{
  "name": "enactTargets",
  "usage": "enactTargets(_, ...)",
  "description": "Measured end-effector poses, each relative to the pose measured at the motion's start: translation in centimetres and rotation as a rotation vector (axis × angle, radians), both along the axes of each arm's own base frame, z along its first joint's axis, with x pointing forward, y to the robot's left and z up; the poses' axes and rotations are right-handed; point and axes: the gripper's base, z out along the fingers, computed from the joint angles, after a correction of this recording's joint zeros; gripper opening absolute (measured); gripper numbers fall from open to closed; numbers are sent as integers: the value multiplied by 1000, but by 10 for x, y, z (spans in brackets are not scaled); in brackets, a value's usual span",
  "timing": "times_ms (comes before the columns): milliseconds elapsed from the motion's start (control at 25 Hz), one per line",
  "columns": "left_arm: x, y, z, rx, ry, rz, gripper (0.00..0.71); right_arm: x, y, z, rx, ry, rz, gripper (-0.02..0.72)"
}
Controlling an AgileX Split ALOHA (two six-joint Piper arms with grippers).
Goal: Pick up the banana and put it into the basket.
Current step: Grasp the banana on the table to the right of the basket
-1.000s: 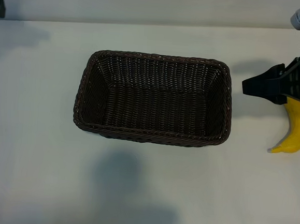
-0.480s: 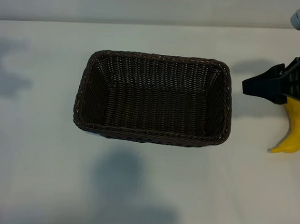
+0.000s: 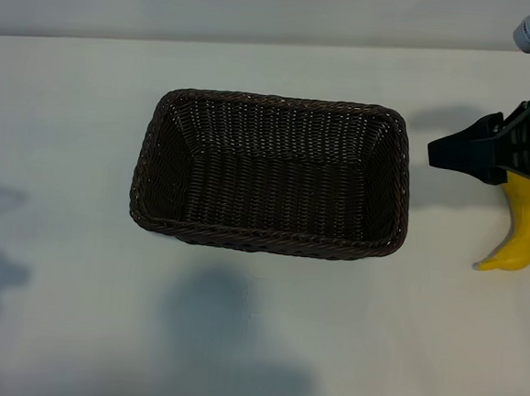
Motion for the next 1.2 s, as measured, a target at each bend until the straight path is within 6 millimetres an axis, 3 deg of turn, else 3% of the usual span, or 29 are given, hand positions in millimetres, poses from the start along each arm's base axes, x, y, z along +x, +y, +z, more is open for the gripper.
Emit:
enactTargets(200,-39,0,-16,-2,-108,-2,571,0,0,0,0,0,0,567)
enactTargets(360,-57,1,-10,-3,-232,-2,571,0,0,0,0,-1,-1,567)
enactTargets(880,-86,1,-1,-3,-436,-2,571,0,0,0,-1,-1,-2,567)
enactTargets(1200,-120,2,1,-6,-665,-1,571,3,-2,0,-7,-17,-43,567)
